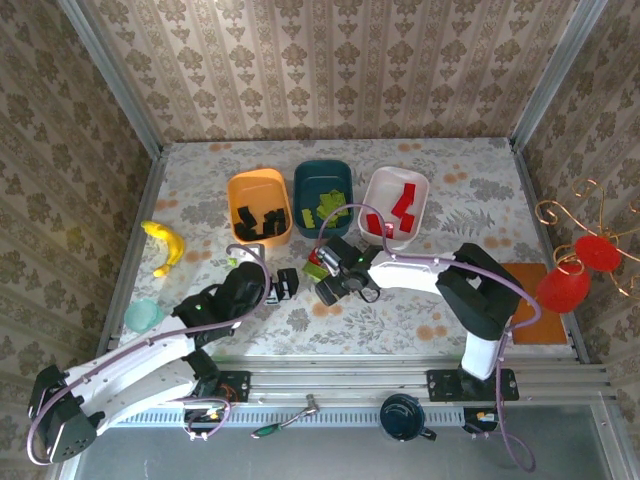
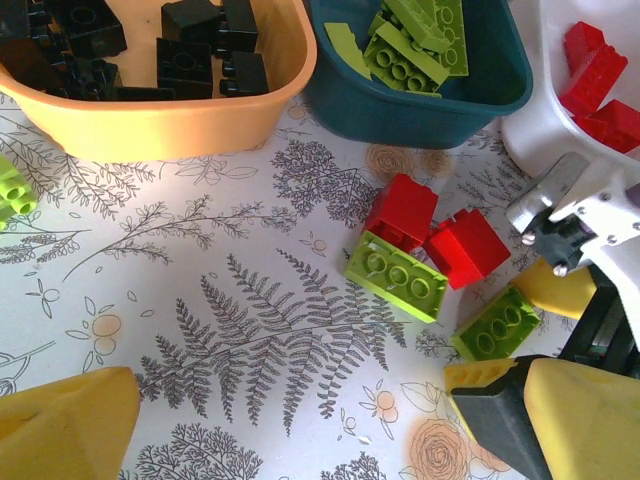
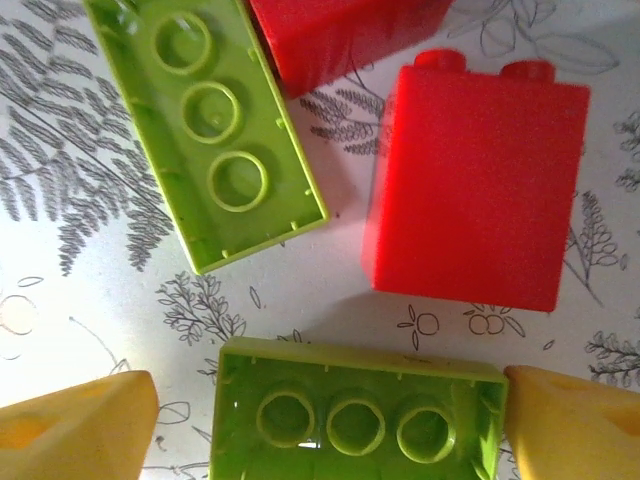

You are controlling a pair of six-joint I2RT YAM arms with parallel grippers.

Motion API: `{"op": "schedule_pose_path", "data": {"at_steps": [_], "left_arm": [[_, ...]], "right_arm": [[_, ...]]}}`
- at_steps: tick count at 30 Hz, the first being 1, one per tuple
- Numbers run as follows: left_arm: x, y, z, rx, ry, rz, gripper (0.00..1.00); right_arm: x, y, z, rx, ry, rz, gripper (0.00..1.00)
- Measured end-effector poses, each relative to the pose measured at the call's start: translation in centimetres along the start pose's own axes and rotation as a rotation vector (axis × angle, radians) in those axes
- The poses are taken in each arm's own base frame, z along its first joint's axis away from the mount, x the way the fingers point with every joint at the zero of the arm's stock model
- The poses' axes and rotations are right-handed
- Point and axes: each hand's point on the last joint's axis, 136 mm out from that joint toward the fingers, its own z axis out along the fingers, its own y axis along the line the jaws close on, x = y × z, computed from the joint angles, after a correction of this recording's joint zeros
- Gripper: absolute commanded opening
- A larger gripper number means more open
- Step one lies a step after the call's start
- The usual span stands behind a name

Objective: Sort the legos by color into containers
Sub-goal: Pick up the lego from the center of the table, then place the lego in the container.

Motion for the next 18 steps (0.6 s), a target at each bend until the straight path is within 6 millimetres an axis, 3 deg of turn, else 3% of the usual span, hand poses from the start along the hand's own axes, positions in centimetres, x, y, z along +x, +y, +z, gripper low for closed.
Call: {"op": "schedule_pose_path", "data": {"at_steps": [12,15,18], "left_arm": [[0.4,1.0,-0.2,-0.017,0.007,-0.005,1.00],[0.3,1.1,-0.6,-0.015,0.003,-0.007,1.00],[0.2,1.2,-0.9,-0.011,-0.007,-0.011,1.00]], "right_arm": [[0.5,-0.1,-0.6,-0.009,-0.017,0.009,0.61],[0.6,-0.1,-2.5,-0.038,-0.043,0.018,0.61],[-1.5,0.0,-5.8,-0.086,-0.140,0.041,0.60]]}}
